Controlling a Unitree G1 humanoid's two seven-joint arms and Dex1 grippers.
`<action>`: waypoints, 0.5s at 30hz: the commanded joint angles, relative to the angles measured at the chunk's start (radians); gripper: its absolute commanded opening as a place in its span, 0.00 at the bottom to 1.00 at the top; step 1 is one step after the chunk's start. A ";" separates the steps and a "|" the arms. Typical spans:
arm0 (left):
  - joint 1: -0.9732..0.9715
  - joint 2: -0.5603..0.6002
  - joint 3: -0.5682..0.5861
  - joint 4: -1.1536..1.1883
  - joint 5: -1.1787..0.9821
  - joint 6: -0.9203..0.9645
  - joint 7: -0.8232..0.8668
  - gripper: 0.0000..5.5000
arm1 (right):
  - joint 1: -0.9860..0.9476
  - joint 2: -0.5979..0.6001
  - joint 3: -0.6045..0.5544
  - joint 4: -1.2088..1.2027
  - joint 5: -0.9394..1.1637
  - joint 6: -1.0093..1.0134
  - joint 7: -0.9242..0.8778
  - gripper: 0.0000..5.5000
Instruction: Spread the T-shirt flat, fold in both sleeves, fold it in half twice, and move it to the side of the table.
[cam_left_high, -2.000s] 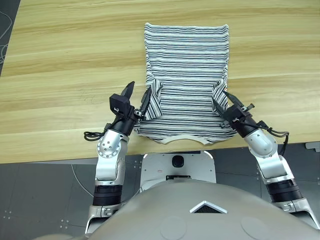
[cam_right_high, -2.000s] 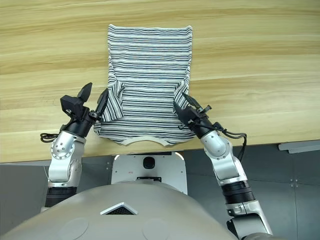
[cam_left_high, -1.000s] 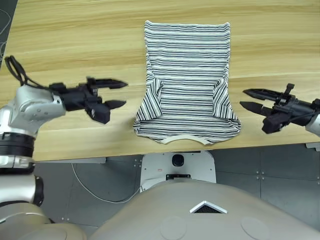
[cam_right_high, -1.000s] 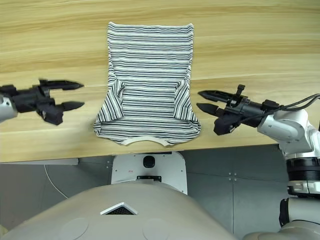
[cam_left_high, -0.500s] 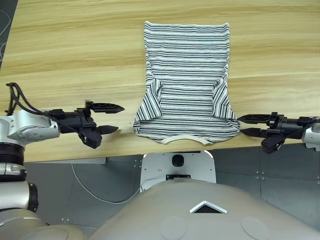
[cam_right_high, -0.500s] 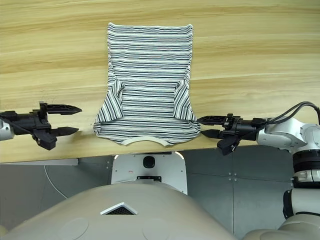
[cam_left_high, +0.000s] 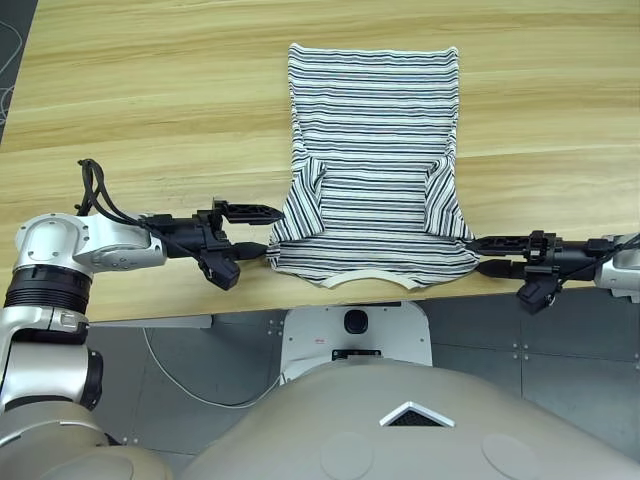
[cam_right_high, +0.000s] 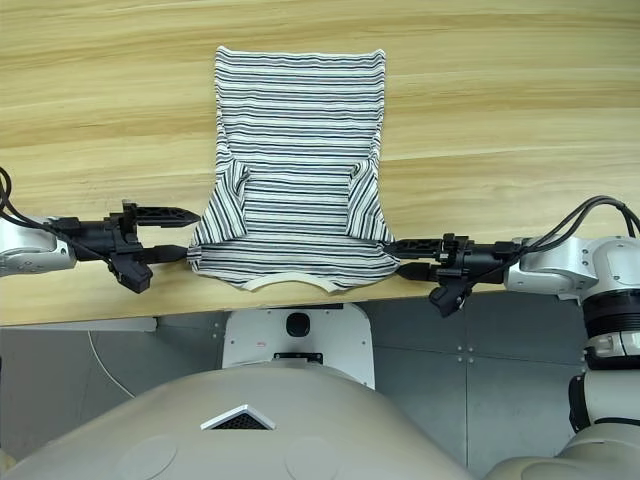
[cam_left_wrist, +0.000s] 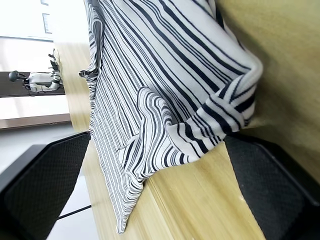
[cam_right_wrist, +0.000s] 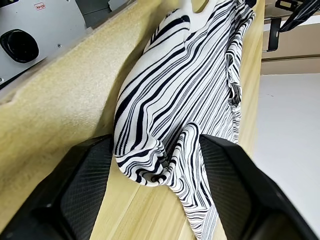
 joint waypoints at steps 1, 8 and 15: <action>0.006 0.007 -0.082 0.012 0.095 0.029 0.045 0.90 | 0.003 -0.022 0.056 0.002 -0.077 0.043 -0.050 0.57; -0.019 0.013 -0.189 0.024 0.151 0.070 0.150 0.90 | -0.036 -0.002 0.159 0.019 -0.110 0.104 -0.125 0.57; -0.043 0.009 -0.294 0.046 0.178 0.110 0.205 0.79 | -0.069 0.000 0.259 0.026 -0.135 0.151 -0.180 0.57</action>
